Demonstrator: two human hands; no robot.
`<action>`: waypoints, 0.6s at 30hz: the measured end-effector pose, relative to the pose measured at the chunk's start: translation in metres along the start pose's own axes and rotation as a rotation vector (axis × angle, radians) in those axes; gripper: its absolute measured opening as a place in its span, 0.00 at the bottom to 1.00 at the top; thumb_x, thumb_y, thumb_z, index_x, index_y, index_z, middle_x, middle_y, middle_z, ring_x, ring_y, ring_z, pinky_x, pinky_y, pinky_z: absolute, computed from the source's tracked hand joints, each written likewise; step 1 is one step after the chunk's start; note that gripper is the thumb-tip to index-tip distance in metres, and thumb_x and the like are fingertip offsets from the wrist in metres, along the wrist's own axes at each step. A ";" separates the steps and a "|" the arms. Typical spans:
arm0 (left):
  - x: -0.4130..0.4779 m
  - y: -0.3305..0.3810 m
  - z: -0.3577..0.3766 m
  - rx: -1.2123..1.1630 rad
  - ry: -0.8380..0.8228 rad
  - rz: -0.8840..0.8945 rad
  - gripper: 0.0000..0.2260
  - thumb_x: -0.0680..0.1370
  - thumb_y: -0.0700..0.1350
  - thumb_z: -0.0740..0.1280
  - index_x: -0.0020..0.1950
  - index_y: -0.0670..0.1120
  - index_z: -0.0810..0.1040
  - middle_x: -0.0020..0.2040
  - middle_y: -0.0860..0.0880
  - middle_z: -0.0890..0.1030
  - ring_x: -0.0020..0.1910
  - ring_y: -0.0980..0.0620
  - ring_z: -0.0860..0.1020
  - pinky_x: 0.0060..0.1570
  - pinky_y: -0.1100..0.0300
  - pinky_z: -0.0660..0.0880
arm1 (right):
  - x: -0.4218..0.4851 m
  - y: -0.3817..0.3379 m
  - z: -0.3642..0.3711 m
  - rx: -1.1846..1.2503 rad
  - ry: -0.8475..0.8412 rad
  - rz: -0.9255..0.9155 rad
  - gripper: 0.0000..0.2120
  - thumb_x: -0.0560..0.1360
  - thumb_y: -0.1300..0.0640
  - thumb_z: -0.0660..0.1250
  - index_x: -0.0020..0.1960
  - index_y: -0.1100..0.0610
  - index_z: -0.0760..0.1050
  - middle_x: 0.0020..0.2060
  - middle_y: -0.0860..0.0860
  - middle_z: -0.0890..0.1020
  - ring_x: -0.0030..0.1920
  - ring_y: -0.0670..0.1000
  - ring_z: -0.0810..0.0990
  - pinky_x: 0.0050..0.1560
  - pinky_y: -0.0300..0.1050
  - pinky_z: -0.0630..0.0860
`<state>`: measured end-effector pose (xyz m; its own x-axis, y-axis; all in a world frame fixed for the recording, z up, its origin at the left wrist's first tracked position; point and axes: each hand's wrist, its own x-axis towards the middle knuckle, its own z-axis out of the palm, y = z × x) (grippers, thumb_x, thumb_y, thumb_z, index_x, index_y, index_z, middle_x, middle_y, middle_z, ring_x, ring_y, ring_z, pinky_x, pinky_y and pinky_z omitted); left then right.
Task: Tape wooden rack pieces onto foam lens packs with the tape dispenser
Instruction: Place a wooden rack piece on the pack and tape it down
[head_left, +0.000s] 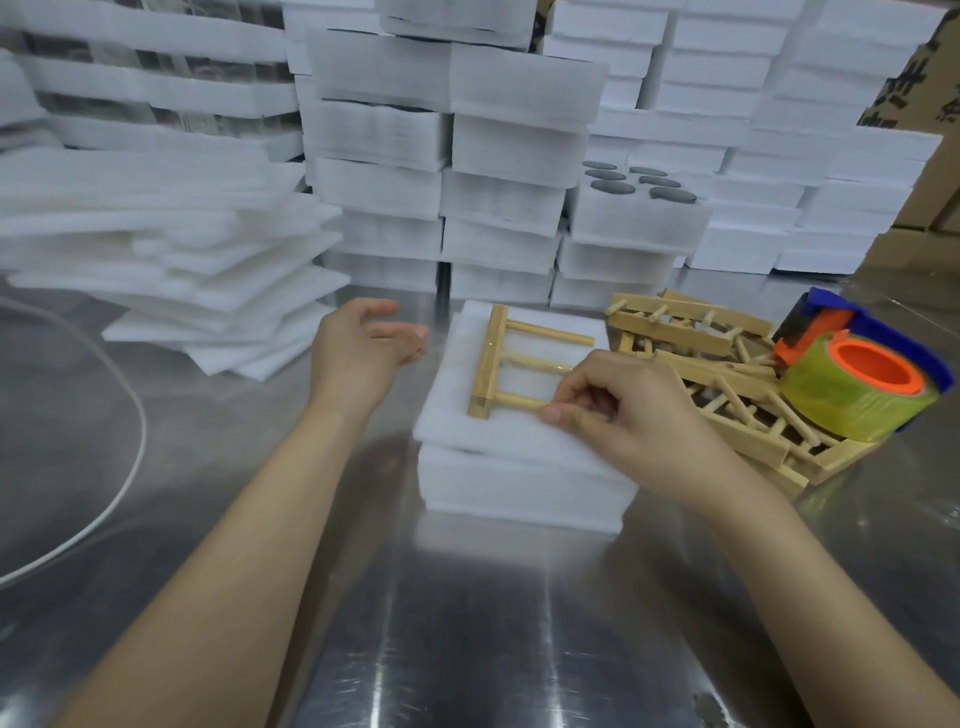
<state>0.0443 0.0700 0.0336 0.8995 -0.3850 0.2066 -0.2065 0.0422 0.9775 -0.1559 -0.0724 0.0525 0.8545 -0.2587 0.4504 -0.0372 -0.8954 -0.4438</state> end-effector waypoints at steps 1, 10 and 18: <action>0.000 0.000 -0.001 0.019 -0.011 -0.019 0.17 0.73 0.38 0.74 0.59 0.43 0.74 0.41 0.51 0.83 0.36 0.57 0.83 0.52 0.59 0.79 | 0.000 0.000 0.000 0.006 0.000 -0.003 0.05 0.72 0.51 0.73 0.41 0.48 0.77 0.34 0.43 0.75 0.38 0.41 0.73 0.37 0.31 0.66; -0.001 0.005 -0.012 -0.004 -0.133 -0.296 0.19 0.73 0.38 0.74 0.63 0.41 0.75 0.50 0.44 0.82 0.47 0.53 0.81 0.57 0.60 0.76 | 0.000 0.003 -0.003 0.056 -0.039 -0.028 0.05 0.72 0.52 0.73 0.41 0.46 0.77 0.36 0.43 0.76 0.38 0.44 0.73 0.38 0.32 0.67; 0.000 0.008 -0.006 -0.322 -0.156 -0.557 0.11 0.79 0.31 0.62 0.60 0.38 0.73 0.41 0.45 0.77 0.37 0.53 0.77 0.31 0.67 0.77 | 0.002 0.004 -0.005 0.051 -0.069 -0.020 0.04 0.72 0.51 0.72 0.41 0.47 0.78 0.36 0.43 0.76 0.38 0.44 0.73 0.38 0.32 0.68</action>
<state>0.0445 0.0757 0.0418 0.7670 -0.5572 -0.3182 0.4209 0.0627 0.9049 -0.1567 -0.0779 0.0555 0.8886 -0.2140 0.4057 0.0050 -0.8800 -0.4750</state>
